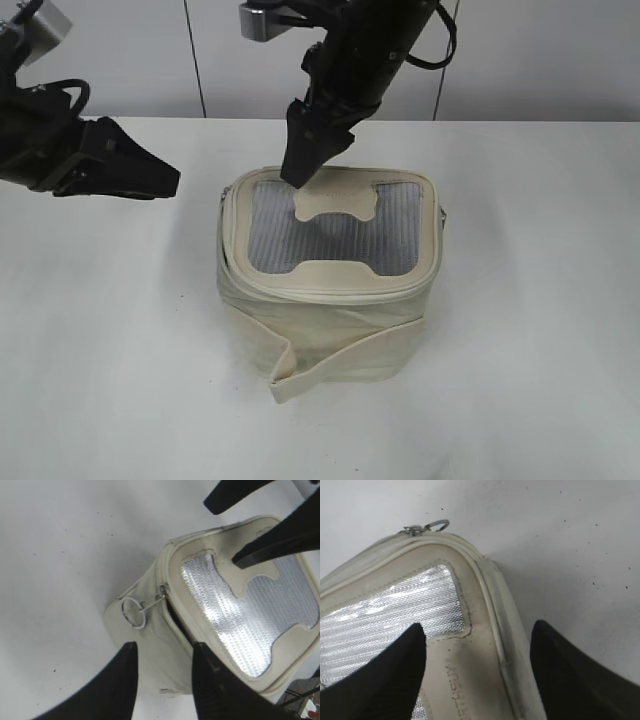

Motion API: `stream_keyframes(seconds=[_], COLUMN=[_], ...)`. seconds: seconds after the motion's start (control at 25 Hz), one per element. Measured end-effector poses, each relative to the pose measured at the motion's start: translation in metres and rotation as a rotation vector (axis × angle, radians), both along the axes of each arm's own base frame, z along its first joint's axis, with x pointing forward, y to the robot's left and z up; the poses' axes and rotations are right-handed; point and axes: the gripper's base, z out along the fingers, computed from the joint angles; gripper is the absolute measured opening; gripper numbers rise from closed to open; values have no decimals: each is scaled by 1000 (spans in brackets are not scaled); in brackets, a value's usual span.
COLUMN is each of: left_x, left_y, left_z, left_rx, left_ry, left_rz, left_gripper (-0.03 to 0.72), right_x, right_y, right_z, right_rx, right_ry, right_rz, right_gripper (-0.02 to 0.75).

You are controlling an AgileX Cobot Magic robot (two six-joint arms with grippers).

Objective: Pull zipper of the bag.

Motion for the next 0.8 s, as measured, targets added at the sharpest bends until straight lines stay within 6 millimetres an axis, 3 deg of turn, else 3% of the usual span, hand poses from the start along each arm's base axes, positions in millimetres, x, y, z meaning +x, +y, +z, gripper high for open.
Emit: stream_keyframes(seconds=[0.2, 0.52, 0.8], left_x=[4, 4, 4], left_y=[-3, -3, -3], left_z=[-6, -6, -6], left_rx=[-7, 1, 3], left_ry=[45, 44, 42], left_rz=[-47, -51, -53], left_gripper=[286, 286, 286], right_x=[3, 5, 12], right_y=[2, 3, 3], right_z=[-16, -23, -6], right_rx=[-20, -26, -27], right_ry=[26, 36, -39], right_rz=[1, 14, 9], right_gripper=[507, 417, 430])
